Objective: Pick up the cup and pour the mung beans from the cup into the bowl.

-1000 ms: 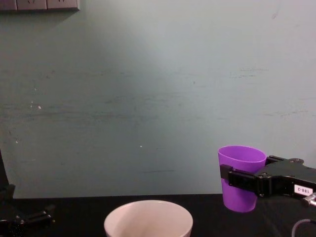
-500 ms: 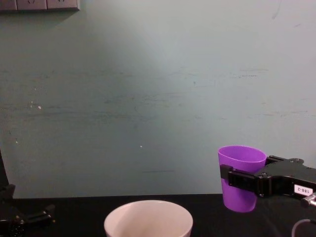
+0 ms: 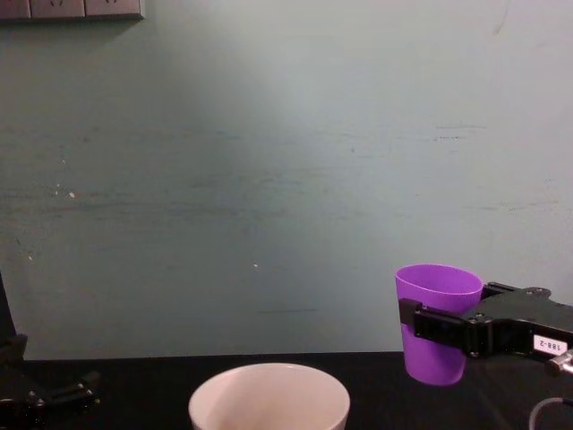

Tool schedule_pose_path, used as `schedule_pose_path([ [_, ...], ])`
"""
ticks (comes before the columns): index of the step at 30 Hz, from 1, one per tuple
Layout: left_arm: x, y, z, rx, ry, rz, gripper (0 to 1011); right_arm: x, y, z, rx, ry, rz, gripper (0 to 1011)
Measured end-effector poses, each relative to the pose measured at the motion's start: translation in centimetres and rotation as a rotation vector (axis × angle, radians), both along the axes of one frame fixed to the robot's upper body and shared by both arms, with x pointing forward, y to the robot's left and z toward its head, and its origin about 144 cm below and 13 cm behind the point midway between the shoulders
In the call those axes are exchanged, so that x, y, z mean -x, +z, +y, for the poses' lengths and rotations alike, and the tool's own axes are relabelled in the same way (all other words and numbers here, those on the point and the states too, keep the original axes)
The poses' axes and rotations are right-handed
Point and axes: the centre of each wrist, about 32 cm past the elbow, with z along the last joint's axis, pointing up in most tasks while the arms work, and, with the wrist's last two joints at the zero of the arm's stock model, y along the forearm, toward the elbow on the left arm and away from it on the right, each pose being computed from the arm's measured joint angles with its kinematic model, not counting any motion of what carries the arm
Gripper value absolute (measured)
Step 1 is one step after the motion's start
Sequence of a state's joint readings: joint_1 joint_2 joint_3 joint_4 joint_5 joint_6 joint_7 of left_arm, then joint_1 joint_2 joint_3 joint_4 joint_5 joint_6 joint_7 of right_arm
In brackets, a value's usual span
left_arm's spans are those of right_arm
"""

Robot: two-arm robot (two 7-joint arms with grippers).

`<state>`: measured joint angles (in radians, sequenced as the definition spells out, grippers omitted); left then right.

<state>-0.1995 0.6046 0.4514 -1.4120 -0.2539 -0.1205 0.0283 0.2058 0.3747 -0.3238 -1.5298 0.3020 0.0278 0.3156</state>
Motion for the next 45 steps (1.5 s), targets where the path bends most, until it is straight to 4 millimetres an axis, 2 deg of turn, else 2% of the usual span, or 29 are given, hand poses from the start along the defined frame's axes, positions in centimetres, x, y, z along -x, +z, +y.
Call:
schedule_pose_path([
  [16, 0.0, 0.0, 0.0, 0.000, 0.000, 0.000, 1000, 0.1, 0.3, 0.1, 0.037, 0.002, -0.019, 726],
  [26, 0.0, 0.0, 0.0, 0.000, 0.000, 0.000, 1000, -0.8, 3.2, 1.1, 0.371, 0.030, -0.127, 726],
  [33, 0.0, 0.0, 0.0, 0.000, 0.000, 0.000, 1000, -2.4, 5.3, 2.9, 0.604, 0.087, -0.237, 726],
  [45, 0.0, 0.0, 0.0, 0.000, 0.000, 0.000, 1000, -3.6, 5.6, 6.1, 0.840, 0.152, -0.342, 726],
])
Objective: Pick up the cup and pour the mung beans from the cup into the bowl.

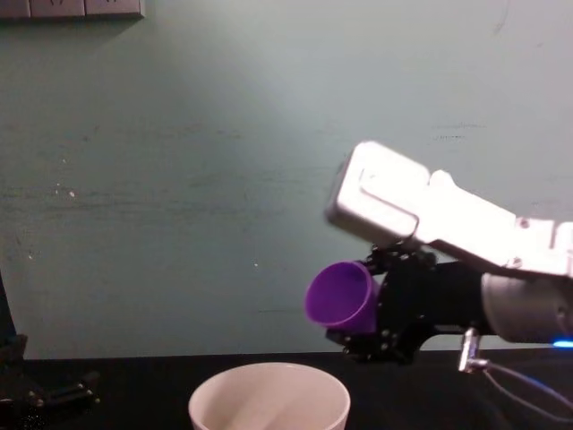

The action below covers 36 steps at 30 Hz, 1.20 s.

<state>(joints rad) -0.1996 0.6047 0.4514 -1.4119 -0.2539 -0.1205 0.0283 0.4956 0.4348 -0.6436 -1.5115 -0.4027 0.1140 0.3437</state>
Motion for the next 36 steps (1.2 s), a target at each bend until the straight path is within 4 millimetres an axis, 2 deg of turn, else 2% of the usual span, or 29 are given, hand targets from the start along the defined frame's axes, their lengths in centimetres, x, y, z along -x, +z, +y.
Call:
schedule_pose_path([
  [13, 0.0, 0.0, 0.0, 0.000, 0.000, 0.000, 1000, -0.2, -0.4, 4.1, 0.313, 0.057, -0.156, 726],
  [19, 0.0, 0.0, 0.0, 0.000, 0.000, 0.000, 1000, 0.1, -0.9, 5.4, 0.413, 0.069, -0.217, 726],
  [36, 0.0, 0.0, 0.0, 0.000, 0.000, 0.000, 1000, 0.5, -1.1, 6.8, 0.574, 0.084, -0.321, 726],
])
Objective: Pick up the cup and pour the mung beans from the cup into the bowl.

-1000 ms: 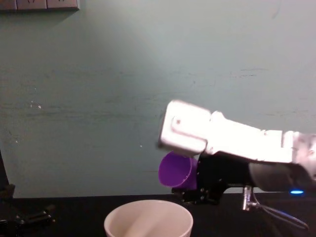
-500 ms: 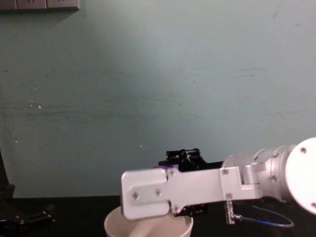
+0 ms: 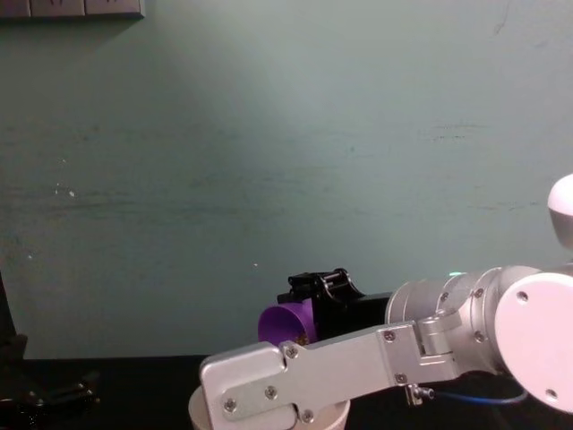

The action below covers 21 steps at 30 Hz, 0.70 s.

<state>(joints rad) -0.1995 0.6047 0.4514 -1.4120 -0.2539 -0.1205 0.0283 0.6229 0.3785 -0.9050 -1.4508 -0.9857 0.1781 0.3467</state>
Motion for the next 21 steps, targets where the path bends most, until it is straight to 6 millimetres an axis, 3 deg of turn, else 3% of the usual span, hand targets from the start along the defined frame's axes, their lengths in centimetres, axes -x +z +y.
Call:
schedule_pose_path([
  [21, 0.00, 0.00, 0.00, 0.000, 0.000, 0.000, 1000, 0.40, 0.78, 0.43, 0.031, 0.018, -0.036, 726],
])
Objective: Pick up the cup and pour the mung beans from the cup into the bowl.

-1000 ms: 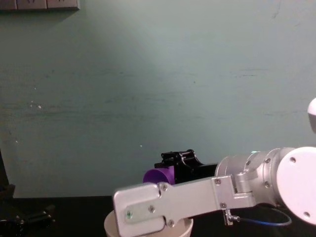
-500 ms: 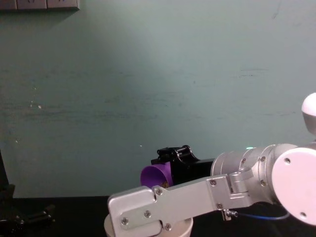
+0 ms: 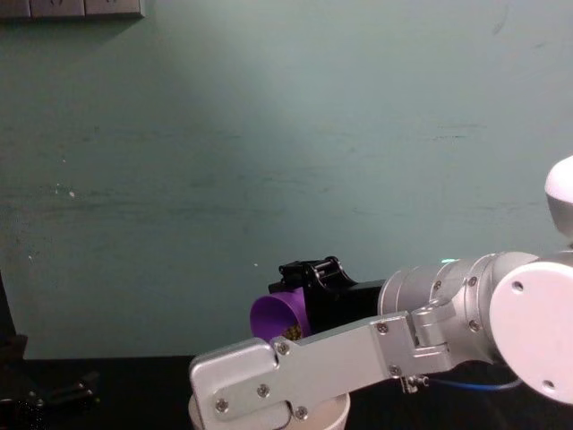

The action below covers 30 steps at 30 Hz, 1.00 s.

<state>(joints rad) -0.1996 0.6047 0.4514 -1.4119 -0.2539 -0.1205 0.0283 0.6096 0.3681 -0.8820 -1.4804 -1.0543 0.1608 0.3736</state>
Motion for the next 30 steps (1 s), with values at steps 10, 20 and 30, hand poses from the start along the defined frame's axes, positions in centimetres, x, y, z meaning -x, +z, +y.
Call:
schedule_pose_path([
  [10, 0.00, 0.00, 0.00, 0.000, 0.000, 0.000, 1000, 0.14, 0.02, 0.14, 0.023, 0.001, -0.009, 726],
  [20, 0.00, 0.00, 0.00, 0.000, 0.000, 0.000, 1000, 0.22, 0.02, 0.24, 0.041, 0.005, -0.007, 726],
  [30, 0.00, 0.00, 0.00, 0.000, 0.000, 0.000, 1000, 0.23, 0.04, 0.28, 0.047, 0.009, -0.004, 726],
])
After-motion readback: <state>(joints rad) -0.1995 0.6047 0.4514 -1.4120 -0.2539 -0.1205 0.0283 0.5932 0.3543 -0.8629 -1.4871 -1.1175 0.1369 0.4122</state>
